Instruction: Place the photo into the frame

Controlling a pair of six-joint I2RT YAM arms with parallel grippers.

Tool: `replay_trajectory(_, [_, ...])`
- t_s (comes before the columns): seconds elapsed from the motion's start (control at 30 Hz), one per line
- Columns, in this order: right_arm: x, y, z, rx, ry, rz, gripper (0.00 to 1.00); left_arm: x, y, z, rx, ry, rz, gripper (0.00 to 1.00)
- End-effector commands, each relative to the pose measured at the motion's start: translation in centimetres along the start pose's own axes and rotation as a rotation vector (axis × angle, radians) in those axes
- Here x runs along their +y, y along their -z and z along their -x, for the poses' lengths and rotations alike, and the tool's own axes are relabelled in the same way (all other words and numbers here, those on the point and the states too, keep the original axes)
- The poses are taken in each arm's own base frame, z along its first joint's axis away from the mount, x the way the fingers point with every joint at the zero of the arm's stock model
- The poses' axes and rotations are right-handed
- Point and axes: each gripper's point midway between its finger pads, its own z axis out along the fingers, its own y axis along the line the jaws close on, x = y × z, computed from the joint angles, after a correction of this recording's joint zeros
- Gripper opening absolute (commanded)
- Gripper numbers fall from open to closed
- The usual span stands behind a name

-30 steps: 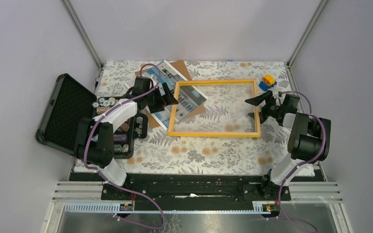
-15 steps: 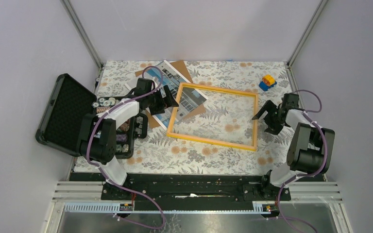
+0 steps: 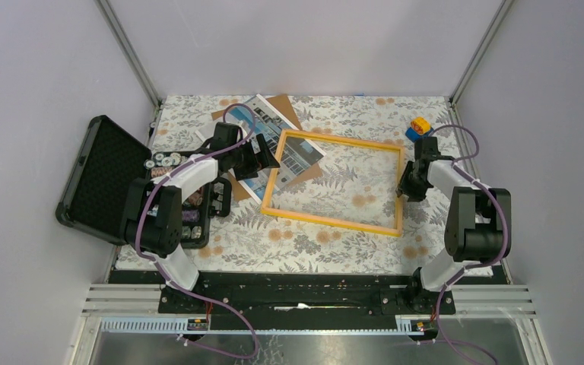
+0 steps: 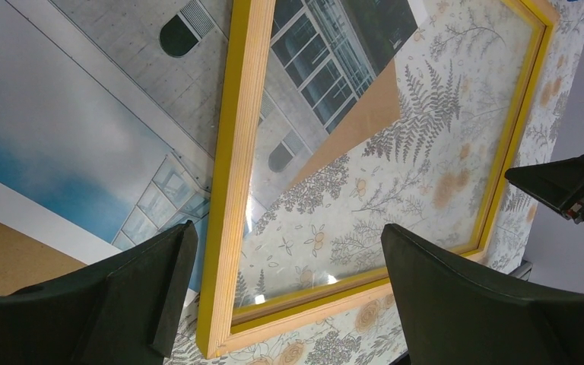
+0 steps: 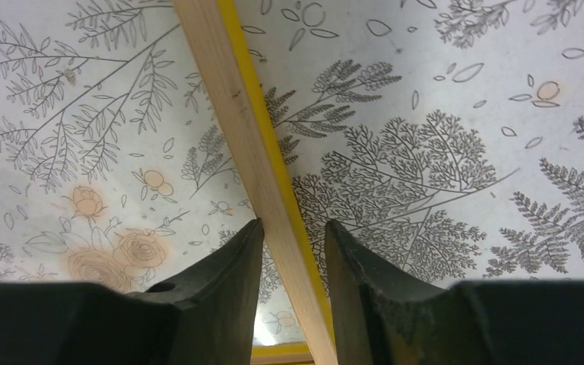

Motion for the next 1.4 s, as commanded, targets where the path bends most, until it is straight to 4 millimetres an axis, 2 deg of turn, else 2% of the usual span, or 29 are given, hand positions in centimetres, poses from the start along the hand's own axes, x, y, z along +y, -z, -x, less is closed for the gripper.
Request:
replay_trajectory(0.0, [-0.9, -0.5, -0.9, 0.027, 0.065, -0.089, 0.39, -1.1, 0.9, 1.5, -0.054, -0.033, -0.03, 0.99])
replay_trajectory(0.17, [-2.2, 0.4, -1.1, 0.047, 0.083, -0.167, 0.15, 0.0, 0.4, 1.2, -0.044, -0.024, 0.01, 0.99])
replay_trajectory(0.3, [-5.4, 1.6, -1.0, 0.039, 0.126, -0.338, 0.13, -0.2, 0.3, 0.6, -0.032, 0.005, -0.011, 0.99])
replay_trajectory(0.43, [-8.4, 3.3, 0.8, -0.034, 0.14, -0.535, 0.13, -2.0, 0.8, 0.3, -0.019, 0.016, -0.092, 0.99])
replay_trajectory(0.47, [-8.6, 3.9, 1.4, -0.06, 0.128, -0.557, 0.19, -2.3, 1.0, 0.2, -0.016, 0.014, -0.103, 0.99])
replay_trajectory(0.6, [-7.6, 6.3, 3.6, -0.174, 0.086, -0.527, 0.69, -3.4, 2.7, 0.4, -0.052, -0.006, -0.13, 0.99])
replay_trajectory(0.67, [-4.7, 7.4, 4.1, -0.227, 0.093, -0.426, 0.8, -3.9, 4.1, 1.2, -0.102, -0.027, -0.126, 0.99])
replay_trajectory(0.73, [-0.3, 7.5, 3.5, -0.224, 0.055, -0.232, 0.81, -4.7, 6.0, 2.5, -0.178, -0.059, -0.113, 0.99])
replay_trajectory(0.83, [8.2, 6.9, 1.2, -0.155, -0.014, 0.103, 0.82, -4.9, 8.9, 4.4, -0.294, -0.088, -0.056, 0.99])
replay_trajectory(0.97, [17.8, 7.0, -2.3, -0.068, -0.05, 0.319, 0.83, -4.1, 11.8, 6.2, -0.417, -0.091, 0.047, 0.99])
replay_trajectory(1.07, [23.2, 7.0, -4.9, -0.041, -0.149, 0.313, 0.85, -3.3, 13.4, 7.1, -0.483, -0.076, 0.118, 0.99])
replay_trajectory(1.1, [24.8, 6.9, -5.2, -0.032, -0.173, 0.317, 0.85, -3.1, 14.1, 7.5, -0.514, -0.069, 0.14, 0.99])
replay_trajectory(1.17, [28.2, 7.0, -7.2, -0.016, -0.196, 0.308, 0.85, -2.4, 15.1, 8.2, -0.558, -0.053, 0.183, 0.99])
replay_trajectory(1.37, [36.4, 5.5, -12.8, 0.045, -0.107, 0.284, 0.82, -0.7, 17.2, 9.4, -0.651, 0.018, 0.267, 0.99])
